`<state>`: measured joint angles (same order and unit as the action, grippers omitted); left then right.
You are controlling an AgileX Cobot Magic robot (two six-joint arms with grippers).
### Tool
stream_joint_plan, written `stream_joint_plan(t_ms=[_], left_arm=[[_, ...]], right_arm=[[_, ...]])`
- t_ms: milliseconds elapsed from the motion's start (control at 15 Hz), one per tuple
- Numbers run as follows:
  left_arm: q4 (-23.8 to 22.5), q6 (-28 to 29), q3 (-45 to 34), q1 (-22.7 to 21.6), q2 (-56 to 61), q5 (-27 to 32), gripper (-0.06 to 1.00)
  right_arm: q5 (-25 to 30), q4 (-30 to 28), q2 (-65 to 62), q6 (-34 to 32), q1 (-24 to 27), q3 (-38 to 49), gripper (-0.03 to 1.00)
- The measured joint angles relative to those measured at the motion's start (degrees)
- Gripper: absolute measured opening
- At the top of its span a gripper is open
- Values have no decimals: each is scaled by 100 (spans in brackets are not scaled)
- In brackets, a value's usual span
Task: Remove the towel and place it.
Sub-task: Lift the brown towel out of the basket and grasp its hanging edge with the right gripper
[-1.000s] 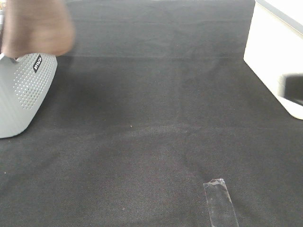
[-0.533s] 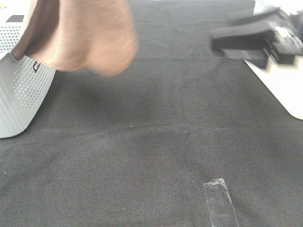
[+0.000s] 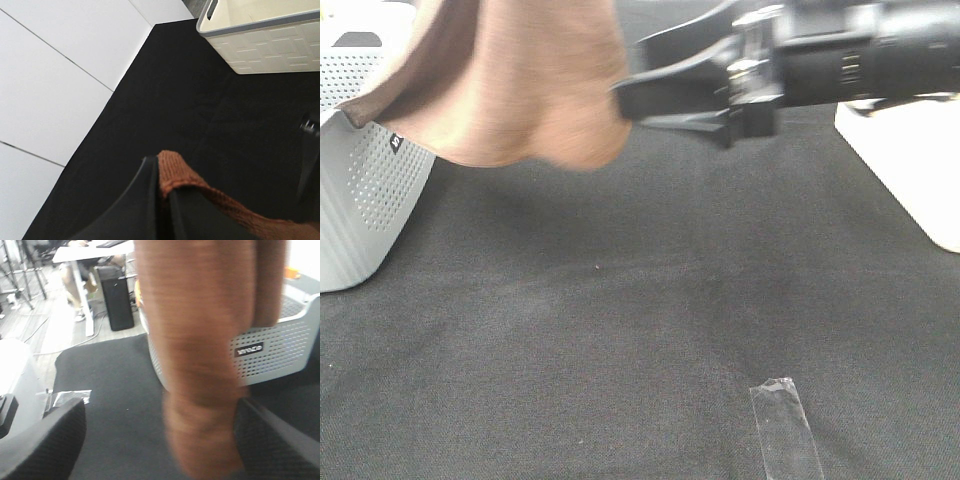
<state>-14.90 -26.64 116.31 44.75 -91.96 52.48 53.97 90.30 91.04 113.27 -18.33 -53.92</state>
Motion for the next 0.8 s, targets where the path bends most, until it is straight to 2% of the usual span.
stream_joint_plan(t_ms=[133,333,400,533,667,800], left_arm=[[138,0,0,0,-46,-86,0],[327,0,0,0,-46,-46,0],[344,0,0,0,-46,-46,0],[384,0,0,0,-46,-46,0],[384,0,0,0,-46,-103,0],[384,0,0,0,-86,-315,0]], right_arm=[[-120,-34,178,0,-103,-103,79],[-682,-92,292,0,-103,-138,79],[-676,-92,292,6,-103,-143,79],[-493,-63,292,57,-103,-149,79],[6,-29,292,189,-115,-149,79],[80,-29,367,275,-172,-241,79]])
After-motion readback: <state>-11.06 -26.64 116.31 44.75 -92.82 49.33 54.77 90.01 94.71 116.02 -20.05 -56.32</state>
